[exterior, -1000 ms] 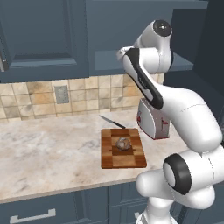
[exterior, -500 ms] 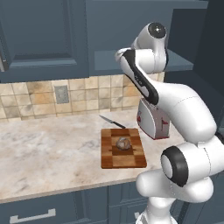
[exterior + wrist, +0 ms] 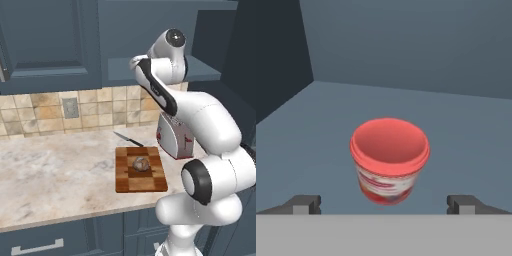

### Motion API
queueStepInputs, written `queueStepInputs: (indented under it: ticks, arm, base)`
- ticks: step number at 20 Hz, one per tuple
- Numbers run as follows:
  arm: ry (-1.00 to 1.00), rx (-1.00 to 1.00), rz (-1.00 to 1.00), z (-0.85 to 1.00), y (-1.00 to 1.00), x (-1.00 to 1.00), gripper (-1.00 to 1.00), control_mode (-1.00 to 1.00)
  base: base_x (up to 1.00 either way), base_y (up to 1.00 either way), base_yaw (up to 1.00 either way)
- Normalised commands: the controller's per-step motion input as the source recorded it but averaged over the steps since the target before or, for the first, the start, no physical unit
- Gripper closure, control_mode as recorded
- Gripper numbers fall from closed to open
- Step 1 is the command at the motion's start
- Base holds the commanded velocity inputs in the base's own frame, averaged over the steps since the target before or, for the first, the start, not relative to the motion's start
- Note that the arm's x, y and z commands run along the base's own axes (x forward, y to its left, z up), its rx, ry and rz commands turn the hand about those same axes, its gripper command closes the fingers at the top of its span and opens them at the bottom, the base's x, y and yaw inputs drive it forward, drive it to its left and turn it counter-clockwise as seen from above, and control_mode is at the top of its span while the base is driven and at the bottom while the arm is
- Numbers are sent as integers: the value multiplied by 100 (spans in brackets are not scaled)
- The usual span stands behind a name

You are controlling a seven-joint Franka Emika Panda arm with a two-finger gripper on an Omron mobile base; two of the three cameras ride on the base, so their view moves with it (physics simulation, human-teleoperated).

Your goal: Pick the bread, place it on the cutting board, pick the jam, place it on the counter, and close the cabinet.

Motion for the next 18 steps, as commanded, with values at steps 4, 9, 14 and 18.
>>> queueStepInputs:
  ticks: [4, 9, 14, 18]
  arm:
    - [-1, 0, 0, 0, 0, 18, -100, -100]
    - [0, 0, 0, 0, 0, 13, -100, -100]
    - [0, 0, 0, -2, 0, 10, -100, -100]
    - [0, 0, 0, -1, 0, 15, -100, -100]
  base:
    - [0, 0, 0]
    - [0, 0, 0]
    - [0, 0, 0]
    - [0, 0, 0]
